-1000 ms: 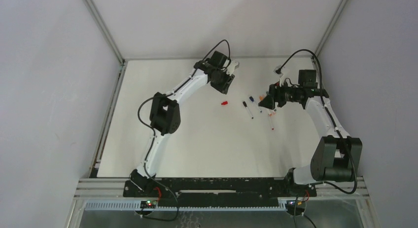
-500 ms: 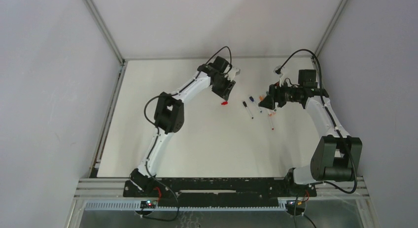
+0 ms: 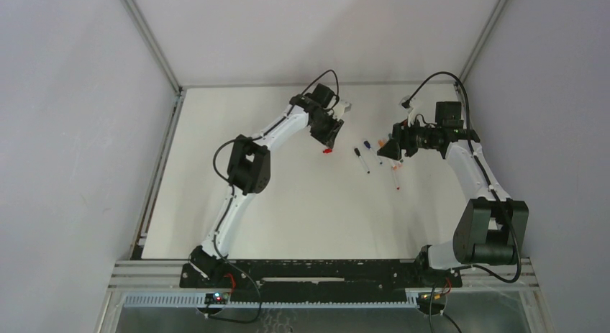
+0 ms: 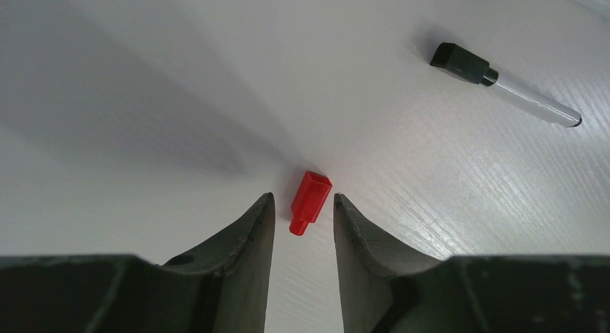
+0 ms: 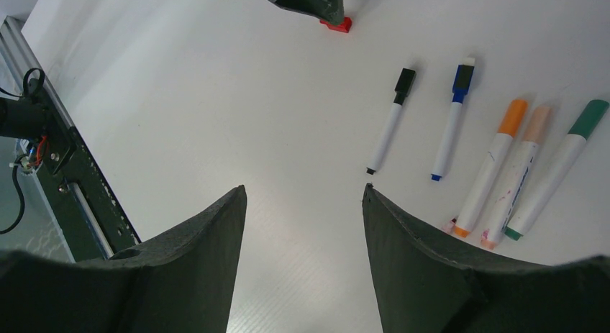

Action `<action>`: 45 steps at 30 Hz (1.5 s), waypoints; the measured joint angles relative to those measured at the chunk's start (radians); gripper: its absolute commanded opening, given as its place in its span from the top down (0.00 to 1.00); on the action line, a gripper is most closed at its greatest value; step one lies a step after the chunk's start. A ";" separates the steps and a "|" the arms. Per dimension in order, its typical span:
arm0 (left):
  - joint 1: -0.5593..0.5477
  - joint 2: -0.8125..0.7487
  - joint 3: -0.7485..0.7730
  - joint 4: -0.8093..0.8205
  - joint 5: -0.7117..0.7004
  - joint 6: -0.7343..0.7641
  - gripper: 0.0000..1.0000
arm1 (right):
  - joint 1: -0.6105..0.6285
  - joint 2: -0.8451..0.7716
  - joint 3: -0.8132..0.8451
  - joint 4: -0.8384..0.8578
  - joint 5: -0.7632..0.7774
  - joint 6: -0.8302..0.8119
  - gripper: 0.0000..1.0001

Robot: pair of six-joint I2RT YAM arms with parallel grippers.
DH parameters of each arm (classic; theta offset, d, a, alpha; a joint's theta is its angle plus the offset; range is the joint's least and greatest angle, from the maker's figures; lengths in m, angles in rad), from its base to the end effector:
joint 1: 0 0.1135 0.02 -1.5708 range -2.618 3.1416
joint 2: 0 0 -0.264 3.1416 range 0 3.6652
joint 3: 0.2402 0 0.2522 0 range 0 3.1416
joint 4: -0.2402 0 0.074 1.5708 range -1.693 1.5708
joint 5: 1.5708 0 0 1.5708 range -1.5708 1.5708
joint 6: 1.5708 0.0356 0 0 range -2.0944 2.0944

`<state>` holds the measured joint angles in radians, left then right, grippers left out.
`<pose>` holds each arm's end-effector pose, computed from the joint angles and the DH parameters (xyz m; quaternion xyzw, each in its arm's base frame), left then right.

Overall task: Insert the pens into the pen caps
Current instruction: Pick up the pen cap from the center of the board.

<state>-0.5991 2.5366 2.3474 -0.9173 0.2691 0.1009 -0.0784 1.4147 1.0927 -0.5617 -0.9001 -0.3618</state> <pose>0.4386 -0.3109 0.1797 0.3597 0.8953 -0.1827 0.1888 0.2926 0.0050 0.2794 -0.2648 0.8186 0.3335 0.3854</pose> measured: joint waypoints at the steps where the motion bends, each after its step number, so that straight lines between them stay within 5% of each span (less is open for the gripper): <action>1: 0.000 0.001 0.000 -0.002 0.001 0.000 0.61 | 0.000 0.000 0.000 0.000 0.000 0.000 0.32; 45: -0.027 0.022 0.009 -0.032 -0.038 -0.015 0.79 | 0.000 0.000 0.012 -0.005 -0.030 0.000 0.33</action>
<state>-0.6262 2.5587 2.3566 -0.9489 0.2310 0.0860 -0.0784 1.4143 1.1046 -0.5663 -0.9302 -0.3618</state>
